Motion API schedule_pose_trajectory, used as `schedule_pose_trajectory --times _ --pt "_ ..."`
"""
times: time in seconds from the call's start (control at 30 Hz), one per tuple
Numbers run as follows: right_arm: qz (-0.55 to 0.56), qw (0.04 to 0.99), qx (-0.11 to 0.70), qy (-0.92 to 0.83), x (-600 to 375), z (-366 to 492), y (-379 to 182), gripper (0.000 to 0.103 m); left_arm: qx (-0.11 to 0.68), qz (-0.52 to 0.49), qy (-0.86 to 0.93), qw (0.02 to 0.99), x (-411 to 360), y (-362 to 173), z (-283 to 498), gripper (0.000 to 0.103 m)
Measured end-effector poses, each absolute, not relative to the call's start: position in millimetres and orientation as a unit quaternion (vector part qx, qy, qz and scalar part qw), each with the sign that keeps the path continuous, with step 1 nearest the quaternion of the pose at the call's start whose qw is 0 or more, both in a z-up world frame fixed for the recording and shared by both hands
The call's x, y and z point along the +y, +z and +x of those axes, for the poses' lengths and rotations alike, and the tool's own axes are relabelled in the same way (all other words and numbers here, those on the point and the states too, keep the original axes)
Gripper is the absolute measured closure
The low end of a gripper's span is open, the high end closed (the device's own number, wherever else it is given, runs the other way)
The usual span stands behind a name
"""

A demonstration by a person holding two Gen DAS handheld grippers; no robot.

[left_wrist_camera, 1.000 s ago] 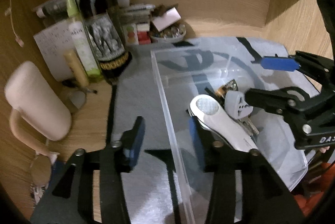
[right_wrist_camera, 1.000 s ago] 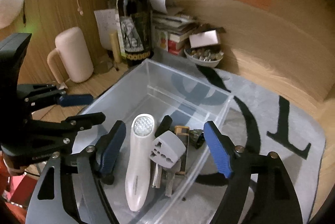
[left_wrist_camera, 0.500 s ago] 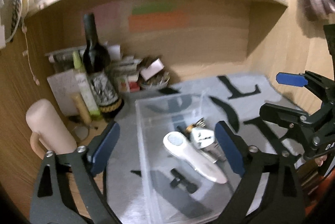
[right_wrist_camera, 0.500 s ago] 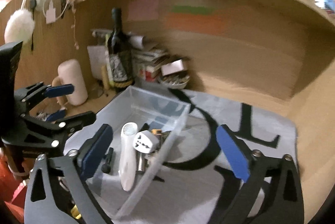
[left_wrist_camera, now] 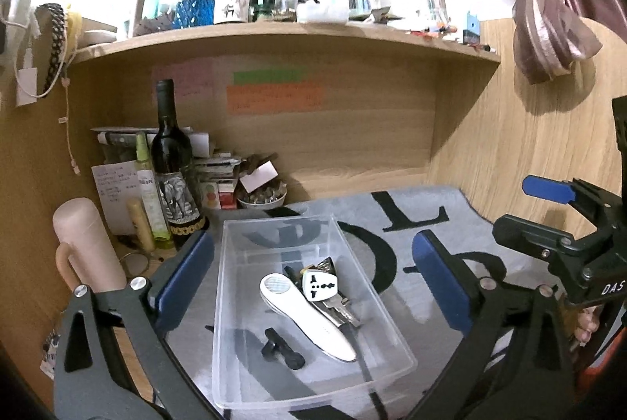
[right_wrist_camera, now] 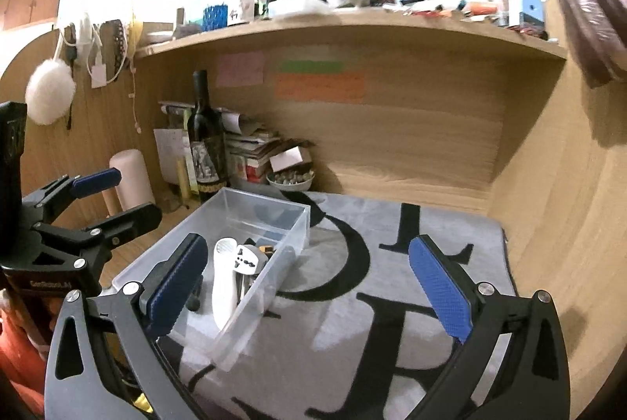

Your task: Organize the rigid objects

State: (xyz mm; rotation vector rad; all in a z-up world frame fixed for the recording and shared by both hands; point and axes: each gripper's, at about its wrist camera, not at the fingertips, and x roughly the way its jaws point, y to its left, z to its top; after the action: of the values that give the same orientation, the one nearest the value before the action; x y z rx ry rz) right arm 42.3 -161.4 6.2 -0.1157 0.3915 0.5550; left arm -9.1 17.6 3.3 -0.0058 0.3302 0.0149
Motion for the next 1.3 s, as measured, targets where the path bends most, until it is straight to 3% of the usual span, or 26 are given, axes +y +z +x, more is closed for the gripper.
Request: schedule_pose_trajectory --times 1.3 --pt "-0.055 0.943 0.184 0.271 -164 29 5 0.0 0.154 -0.016 0.008 0.988 13 2 -19 0.0"
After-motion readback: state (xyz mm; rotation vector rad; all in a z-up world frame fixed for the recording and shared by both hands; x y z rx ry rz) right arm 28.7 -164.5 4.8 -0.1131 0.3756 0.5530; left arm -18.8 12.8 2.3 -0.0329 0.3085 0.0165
